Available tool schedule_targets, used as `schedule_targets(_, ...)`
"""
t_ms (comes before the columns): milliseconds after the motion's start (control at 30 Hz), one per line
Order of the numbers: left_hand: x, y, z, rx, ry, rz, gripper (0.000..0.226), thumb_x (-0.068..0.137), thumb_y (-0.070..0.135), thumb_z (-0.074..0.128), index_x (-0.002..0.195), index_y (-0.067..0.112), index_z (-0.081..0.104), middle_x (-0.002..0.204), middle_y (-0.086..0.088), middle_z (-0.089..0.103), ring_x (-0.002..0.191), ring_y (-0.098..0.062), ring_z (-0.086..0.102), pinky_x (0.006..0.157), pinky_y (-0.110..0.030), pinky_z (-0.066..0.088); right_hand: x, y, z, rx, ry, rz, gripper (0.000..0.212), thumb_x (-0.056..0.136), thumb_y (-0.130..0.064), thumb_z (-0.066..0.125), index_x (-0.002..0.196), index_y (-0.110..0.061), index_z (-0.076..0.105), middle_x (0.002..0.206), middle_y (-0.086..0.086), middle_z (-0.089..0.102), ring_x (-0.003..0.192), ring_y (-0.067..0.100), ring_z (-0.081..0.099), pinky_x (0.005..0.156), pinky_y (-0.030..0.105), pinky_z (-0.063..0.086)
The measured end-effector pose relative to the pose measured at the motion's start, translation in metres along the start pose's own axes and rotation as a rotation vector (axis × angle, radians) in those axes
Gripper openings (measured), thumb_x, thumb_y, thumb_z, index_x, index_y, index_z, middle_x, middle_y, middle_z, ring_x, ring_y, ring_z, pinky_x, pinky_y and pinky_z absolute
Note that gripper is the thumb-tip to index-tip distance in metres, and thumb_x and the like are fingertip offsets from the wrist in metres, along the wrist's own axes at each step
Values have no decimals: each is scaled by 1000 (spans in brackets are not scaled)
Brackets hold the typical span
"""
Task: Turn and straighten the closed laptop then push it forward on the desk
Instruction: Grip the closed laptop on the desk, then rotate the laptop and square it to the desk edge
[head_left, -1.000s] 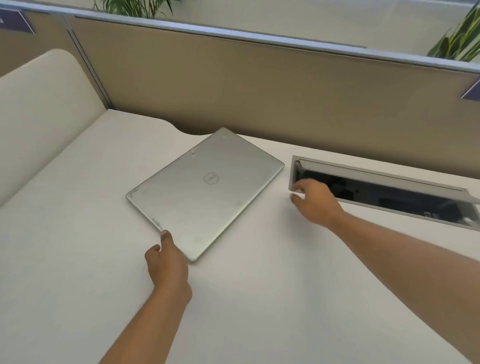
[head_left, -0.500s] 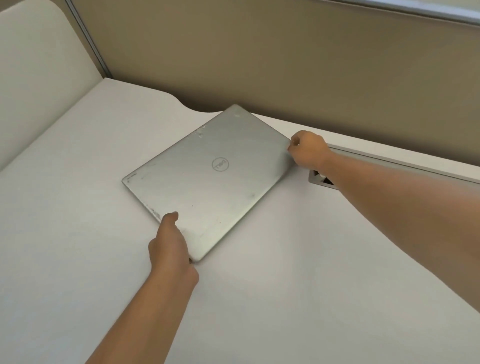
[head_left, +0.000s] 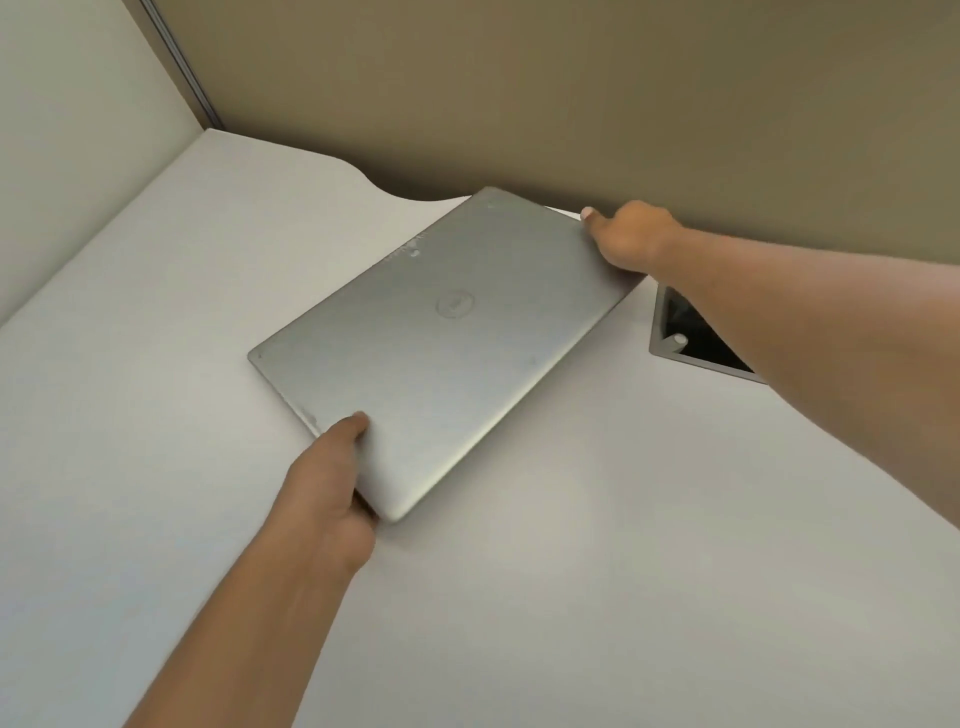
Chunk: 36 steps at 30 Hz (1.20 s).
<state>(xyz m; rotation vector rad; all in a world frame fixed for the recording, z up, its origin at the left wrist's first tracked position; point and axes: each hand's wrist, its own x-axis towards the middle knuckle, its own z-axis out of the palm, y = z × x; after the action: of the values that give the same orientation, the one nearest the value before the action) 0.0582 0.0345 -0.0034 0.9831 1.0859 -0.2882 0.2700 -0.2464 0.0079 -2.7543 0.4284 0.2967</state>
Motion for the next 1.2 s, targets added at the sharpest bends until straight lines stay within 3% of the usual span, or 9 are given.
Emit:
schedule_targets(67, 1, 4, -9, 4, -20, 54, 9, 87, 25, 71, 94, 18, 69, 93, 2, 78, 84, -16, 73, 80, -40, 57, 5, 4, -4, -23, -40, -2, 65, 95, -59, 30, 107, -4, 63, 117, 19, 62, 96, 39, 61, 72, 32, 47)
schedule_targets(167, -4, 12, -23, 49, -82, 124, 14, 83, 24, 74, 96, 20, 72, 91, 4, 81, 78, -12, 76, 73, -38, 56, 2, 12, -1, 39, -79, -13, 56, 92, -62, 36, 72, -12, 52, 79, 5, 55, 61, 26, 55, 47, 27, 38)
schedule_targets(300, -16, 10, -40, 131, -153, 163, 32, 76, 24, 79, 106, 20, 72, 103, 2, 79, 95, -17, 75, 87, -42, 55, -16, 22, -5, 23, -38, -59, 54, 91, -62, 39, 68, -14, 47, 70, 4, 50, 62, 25, 49, 54, 32, 34)
schedule_targets(467, -42, -6, -69, 327, -269, 154, 45, 62, 35, 82, 104, 20, 74, 104, -1, 79, 97, -20, 73, 97, -42, 49, -68, 55, -14, 109, -4, -76, 59, 91, -59, 40, 67, -7, 56, 72, 11, 59, 67, 31, 56, 58, 34, 40)
schedule_targets(533, -56, -14, -80, 455, -308, 147, 51, 58, 42, 83, 103, 19, 76, 103, -3, 79, 94, -23, 69, 91, -41, 45, -100, 77, -15, 177, 1, -64, 61, 92, -58, 40, 74, -5, 64, 77, 11, 63, 75, 32, 59, 62, 35, 42)
schedule_targets(700, -100, -39, -97, 689, -404, 205, 42, 57, 52, 82, 88, 25, 79, 81, 1, 79, 47, -8, 55, 54, -31, 28, -191, 138, -18, 315, 30, 42, 60, 92, -59, 39, 75, -9, 67, 79, 9, 67, 77, 28, 63, 72, 41, 50)
schedule_targets(933, -141, -88, -118, 903, -533, 204, 37, 55, 62, 80, 77, 31, 78, 73, 3, 78, 50, -10, 57, 52, -26, 33, -313, 222, -18, 362, 132, 188, 65, 93, -58, 39, 73, -2, 65, 77, 13, 67, 75, 33, 62, 72, 44, 52)
schedule_targets(1067, -151, -123, -131, 976, -585, 179, 41, 54, 63, 80, 78, 30, 78, 74, 3, 78, 51, -10, 58, 51, -23, 36, -370, 269, -1, 370, 161, 255, 67, 91, -59, 39, 66, 1, 53, 64, 10, 57, 63, 30, 53, 58, 37, 39)
schedule_targets(1200, -156, -153, -141, 1036, -607, 136, 48, 52, 63, 82, 81, 25, 78, 69, 4, 76, 51, -11, 58, 46, -17, 37, -404, 301, 21, 371, 152, 302, 70, 92, -59, 39, 74, 7, 55, 67, 14, 58, 62, 29, 52, 58, 35, 37)
